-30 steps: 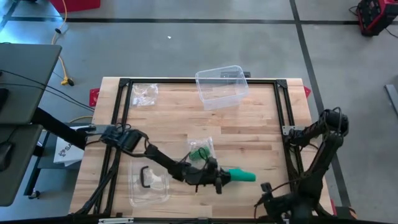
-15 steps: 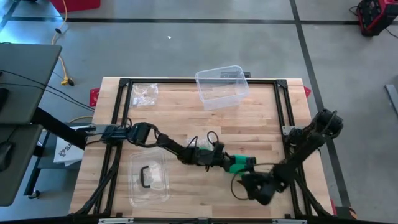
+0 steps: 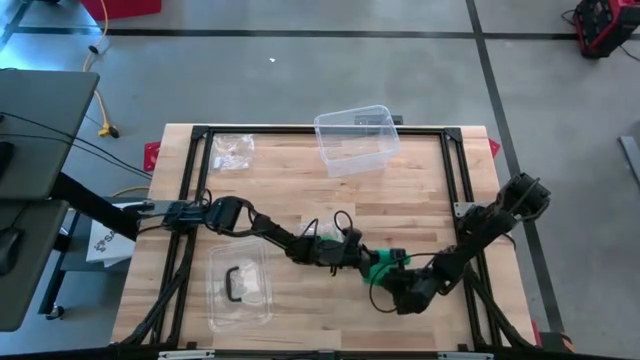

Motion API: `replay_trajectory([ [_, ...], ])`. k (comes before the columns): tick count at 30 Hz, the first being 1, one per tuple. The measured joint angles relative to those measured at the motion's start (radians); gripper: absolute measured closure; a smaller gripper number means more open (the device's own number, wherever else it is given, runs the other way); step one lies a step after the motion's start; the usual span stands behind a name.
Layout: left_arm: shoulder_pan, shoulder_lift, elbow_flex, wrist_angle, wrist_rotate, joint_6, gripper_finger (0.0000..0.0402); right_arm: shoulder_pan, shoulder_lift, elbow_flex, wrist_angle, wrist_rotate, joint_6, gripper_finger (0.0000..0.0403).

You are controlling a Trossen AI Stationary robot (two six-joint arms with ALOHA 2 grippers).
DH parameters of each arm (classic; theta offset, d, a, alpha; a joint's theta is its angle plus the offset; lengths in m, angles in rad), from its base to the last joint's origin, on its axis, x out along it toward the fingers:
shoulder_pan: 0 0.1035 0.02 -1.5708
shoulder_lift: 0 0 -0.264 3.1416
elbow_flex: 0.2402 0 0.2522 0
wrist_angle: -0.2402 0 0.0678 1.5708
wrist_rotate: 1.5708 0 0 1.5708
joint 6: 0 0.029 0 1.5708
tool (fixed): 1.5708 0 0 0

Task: Roll bandage
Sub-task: Roll the blue bandage

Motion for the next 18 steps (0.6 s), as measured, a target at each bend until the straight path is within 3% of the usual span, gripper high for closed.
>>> replay_trajectory([
  [5,0.006,-0.002,-0.001,0.001,0.009,0.023,0.0401,0.076,-0.01,0.027,-0.008,-0.04,0.058,0.0396],
  [10,0.011,-0.002,-0.002,0.005,0.004,0.035,0.0401,0.206,-0.084,0.175,-0.063,-0.056,0.038,0.04],
  [14,-0.018,-0.014,-0.002,0.025,0.05,0.085,0.0401,0.277,-0.157,0.355,-0.343,0.139,0.056,0.0402],
  [18,-0.082,-0.059,-0.001,-0.048,0.14,0.086,0.0401,0.272,-0.193,0.539,-0.747,0.279,0.169,0.0402],
])
